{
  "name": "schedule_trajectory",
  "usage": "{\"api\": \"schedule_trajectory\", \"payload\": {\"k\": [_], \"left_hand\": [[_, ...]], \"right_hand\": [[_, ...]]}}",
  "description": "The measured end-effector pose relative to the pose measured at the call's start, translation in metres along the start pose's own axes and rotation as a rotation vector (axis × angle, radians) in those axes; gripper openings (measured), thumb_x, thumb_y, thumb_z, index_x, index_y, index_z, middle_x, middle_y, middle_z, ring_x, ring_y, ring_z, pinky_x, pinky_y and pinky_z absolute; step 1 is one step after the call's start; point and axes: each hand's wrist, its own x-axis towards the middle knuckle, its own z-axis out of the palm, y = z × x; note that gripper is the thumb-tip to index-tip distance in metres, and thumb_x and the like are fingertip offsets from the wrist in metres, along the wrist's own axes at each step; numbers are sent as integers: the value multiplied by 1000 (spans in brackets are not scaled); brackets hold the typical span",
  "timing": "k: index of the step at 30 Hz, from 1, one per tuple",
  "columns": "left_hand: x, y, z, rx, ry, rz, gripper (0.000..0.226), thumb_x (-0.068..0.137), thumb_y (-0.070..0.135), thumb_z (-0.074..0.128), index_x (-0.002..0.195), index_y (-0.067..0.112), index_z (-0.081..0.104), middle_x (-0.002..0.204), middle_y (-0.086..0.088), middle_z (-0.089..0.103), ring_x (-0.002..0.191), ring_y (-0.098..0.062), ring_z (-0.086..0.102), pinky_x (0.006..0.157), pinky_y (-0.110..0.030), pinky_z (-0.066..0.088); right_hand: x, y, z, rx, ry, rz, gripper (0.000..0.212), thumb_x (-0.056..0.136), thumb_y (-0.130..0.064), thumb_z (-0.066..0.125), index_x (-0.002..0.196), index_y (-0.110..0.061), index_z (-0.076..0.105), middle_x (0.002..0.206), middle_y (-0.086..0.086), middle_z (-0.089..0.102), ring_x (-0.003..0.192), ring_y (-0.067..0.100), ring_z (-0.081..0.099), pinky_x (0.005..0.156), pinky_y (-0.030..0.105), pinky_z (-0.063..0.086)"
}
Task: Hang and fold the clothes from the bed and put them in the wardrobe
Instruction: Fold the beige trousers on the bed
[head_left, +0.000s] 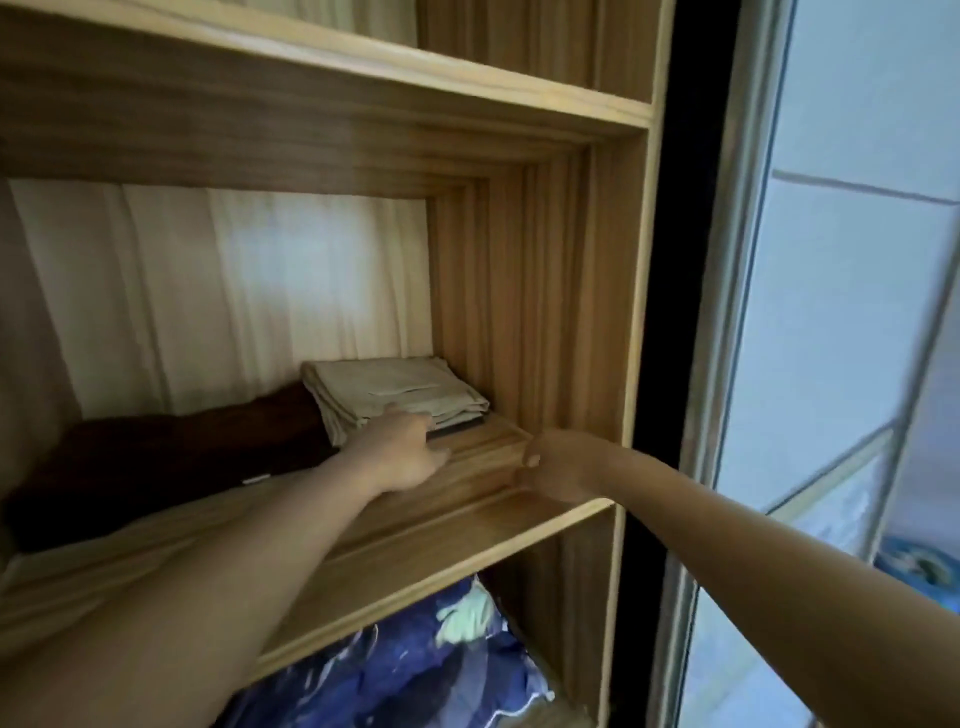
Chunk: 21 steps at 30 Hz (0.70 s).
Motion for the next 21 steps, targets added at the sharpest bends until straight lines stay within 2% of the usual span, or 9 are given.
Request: {"api": "schedule_trajectory", "payload": {"k": [2,6,9,11,14,17,19,21], "left_hand": [[-19,30,-3,-18,-27,94,58,94,59,52,143,27,51,143,-4,49,124,-22,51,88,-30,43],[-47,102,8,-57,-118,298,42,90,56,59,121,27,63,124,2,61,110,-19,58,89,-32,49],[-62,161,26,-81,-180,458,34,92,50,61,112,23,65,108,3,66,94,-16,61,76,-30,49],[-68,200,40,-70,-220,565,36,94,50,59,114,21,62,104,3,64,91,-15,61,74,-30,50],[-75,254,60,-17,-268,686,44,95,54,55,128,24,56,114,5,57,94,-14,54,68,-27,42],[-77,305,78,7,-298,797,51,97,53,53,138,22,51,137,-1,52,110,-17,52,84,-28,42],[-77,334,88,15,-297,848,48,97,50,54,136,21,53,138,-1,53,116,-19,53,88,-30,41],[-76,363,102,11,-300,885,41,97,47,55,129,21,57,132,-1,58,110,-19,55,83,-29,40]], "right_hand": [[-47,10,-11,4,20,69,36,96,-51,54,97,-18,69,99,-1,67,101,24,64,73,27,41],[-148,46,-24,-52,49,262,46,94,-61,53,110,-21,71,104,-2,65,101,21,61,86,31,47],[-221,79,-25,-126,32,450,51,93,-63,55,123,-23,66,122,2,66,111,23,60,90,31,44],[-270,98,-25,-151,38,546,51,95,-59,55,127,-20,64,127,3,65,108,20,59,86,29,41],[-338,120,-26,-170,60,672,44,97,-54,56,120,-19,66,112,-1,66,97,16,59,79,28,39],[-396,137,-25,-169,67,847,47,96,-55,56,118,-16,69,117,2,67,105,21,62,91,35,49],[-427,151,-22,-160,56,945,48,95,-56,56,118,-16,68,120,5,68,108,23,62,92,36,49],[-454,166,-17,-100,62,1033,47,94,-58,56,119,-20,66,120,-1,66,106,21,59,87,37,46]]}}
